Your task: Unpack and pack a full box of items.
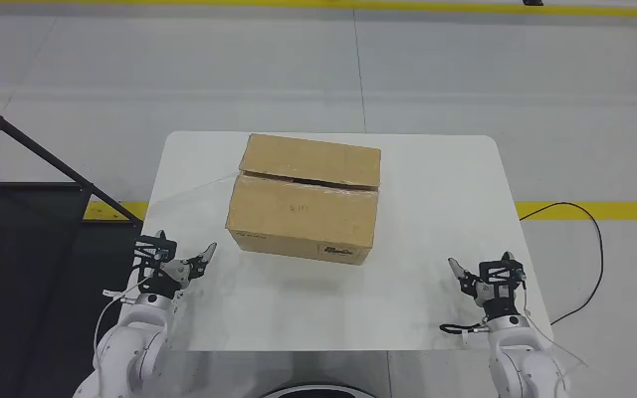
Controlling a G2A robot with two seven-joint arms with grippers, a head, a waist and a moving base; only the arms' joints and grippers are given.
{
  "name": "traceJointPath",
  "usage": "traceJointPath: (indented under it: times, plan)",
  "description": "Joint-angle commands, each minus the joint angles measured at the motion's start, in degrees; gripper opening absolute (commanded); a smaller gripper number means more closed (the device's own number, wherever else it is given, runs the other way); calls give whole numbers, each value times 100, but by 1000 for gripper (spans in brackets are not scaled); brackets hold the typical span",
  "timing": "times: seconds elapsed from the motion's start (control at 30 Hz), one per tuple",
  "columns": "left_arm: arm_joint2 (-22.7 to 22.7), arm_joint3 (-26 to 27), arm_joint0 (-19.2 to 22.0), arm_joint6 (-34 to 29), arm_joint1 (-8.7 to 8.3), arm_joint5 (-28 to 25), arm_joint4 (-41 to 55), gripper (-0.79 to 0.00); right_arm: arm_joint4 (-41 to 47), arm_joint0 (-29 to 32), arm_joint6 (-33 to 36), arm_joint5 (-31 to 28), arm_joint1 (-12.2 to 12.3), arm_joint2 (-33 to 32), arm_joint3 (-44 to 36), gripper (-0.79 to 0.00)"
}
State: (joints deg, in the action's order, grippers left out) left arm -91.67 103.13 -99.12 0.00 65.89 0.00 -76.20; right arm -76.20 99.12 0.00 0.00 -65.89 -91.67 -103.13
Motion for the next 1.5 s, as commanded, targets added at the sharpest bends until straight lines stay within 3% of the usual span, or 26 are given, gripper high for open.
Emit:
traceJointPath:
  times: [0.0,0.4,0.63,0.73,0.97,1.47]
  plan:
    - [0,0,0,0,0,0,0,-1,0,0,0,0,0,0,0,0]
    - [-13,17,14,19,6,-74,127,0,11,-25,-29,-50,-2,-6,-36,0]
    - [-355,134,77,-120,1,-708,1098,0,301,-253,136,-663,15,-138,-447,0]
    - [-575,128,178,-296,-10,-1067,1720,0,832,-441,311,-1113,22,-216,-619,0]
    - [-1122,-165,782,-1025,-100,-2221,3024,0,1721,-1152,981,-1846,48,-210,-757,0]
    - [-1122,-165,782,-1025,-100,-2221,3024,0,1721,-1152,981,-1846,48,-210,-757,0]
